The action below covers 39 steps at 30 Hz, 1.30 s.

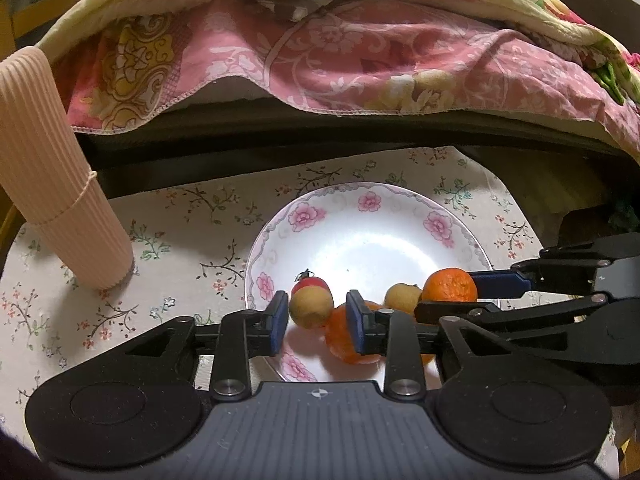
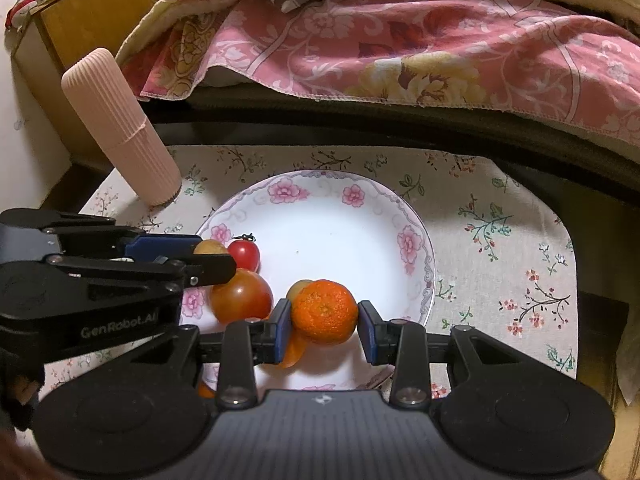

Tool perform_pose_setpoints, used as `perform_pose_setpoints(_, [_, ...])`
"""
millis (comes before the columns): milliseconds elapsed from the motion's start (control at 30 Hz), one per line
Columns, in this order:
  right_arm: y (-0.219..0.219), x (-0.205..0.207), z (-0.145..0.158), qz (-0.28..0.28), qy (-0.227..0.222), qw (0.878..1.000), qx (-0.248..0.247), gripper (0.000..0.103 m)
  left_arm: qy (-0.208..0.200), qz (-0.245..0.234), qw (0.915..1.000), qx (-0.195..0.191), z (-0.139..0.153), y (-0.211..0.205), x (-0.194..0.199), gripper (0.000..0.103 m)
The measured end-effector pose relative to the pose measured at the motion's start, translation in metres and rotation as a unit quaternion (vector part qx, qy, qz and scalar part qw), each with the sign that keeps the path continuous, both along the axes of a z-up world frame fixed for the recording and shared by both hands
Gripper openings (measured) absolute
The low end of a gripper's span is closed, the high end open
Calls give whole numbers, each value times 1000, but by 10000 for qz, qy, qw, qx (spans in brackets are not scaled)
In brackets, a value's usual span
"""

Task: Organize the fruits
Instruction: 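Carry the brown fruit and tangerine into the white plate and open both tools, then move both open tools back to the fruit left on the tablecloth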

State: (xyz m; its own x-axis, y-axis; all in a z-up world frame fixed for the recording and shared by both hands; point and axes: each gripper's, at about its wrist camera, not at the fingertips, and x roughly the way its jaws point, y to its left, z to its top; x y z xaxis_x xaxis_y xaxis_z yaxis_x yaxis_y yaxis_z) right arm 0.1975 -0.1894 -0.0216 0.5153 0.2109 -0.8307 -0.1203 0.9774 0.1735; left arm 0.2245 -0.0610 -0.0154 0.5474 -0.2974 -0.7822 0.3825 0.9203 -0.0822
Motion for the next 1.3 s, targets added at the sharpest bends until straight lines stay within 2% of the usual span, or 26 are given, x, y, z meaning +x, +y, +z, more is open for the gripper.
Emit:
perform_pose_setpoints(467, [-1, -1, 5, -54, -119, 9999, 7, 36, 29, 39, 10000, 12, 2, 2, 1, 49])
perform_pose_setpoints(967, [-7, -3, 13, -172, -291, 9994, 46, 36, -119, -12, 9999, 62, 11, 4, -6, 54])
perform_pose_setpoints(1300, [3, -15, 21, -18, -368, 9993, 97, 37, -202, -54, 9997, 134, 19, 9, -17, 56])
